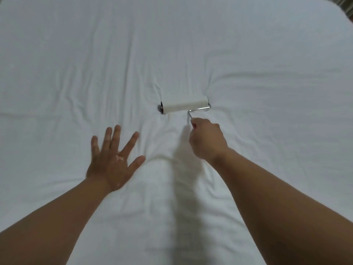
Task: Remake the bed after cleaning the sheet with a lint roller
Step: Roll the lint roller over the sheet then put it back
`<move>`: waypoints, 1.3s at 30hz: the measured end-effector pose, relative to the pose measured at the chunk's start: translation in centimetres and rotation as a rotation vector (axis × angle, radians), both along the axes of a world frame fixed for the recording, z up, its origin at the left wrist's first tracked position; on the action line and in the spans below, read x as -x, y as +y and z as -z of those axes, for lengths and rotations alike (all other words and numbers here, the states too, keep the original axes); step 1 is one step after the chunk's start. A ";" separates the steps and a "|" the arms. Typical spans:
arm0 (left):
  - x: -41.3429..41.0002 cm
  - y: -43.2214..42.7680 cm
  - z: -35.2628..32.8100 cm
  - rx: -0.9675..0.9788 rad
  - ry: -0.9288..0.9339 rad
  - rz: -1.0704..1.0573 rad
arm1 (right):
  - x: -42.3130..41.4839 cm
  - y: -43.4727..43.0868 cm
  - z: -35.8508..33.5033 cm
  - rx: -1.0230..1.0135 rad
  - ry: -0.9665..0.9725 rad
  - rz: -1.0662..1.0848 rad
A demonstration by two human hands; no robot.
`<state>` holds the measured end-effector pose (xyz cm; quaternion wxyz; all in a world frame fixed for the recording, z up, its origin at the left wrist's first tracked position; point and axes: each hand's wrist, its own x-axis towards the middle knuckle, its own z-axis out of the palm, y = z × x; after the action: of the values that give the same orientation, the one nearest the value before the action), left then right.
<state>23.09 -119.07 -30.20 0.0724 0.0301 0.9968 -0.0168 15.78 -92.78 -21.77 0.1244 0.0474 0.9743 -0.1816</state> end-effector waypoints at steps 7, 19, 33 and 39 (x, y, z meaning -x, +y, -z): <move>-7.6 3.1 -0.1 0.009 0.021 0.114 | -16.3 5.0 -0.3 0.058 -0.035 0.061; -17.6 6.1 -0.1 0.021 0.031 0.095 | -18.5 6.3 -4.3 0.005 0.073 -0.068; -27.4 9.2 -1.0 -0.006 -0.019 0.130 | -41.9 16.1 -4.9 -0.001 -0.236 0.024; -32.4 10.7 -1.4 -0.023 -0.066 0.127 | -37.4 13.6 -6.2 0.062 -0.012 -0.065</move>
<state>55.51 -108.37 -28.79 0.1039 0.0946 0.9900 -0.0091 53.19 -79.19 -15.54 0.1376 0.0129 0.9685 -0.2070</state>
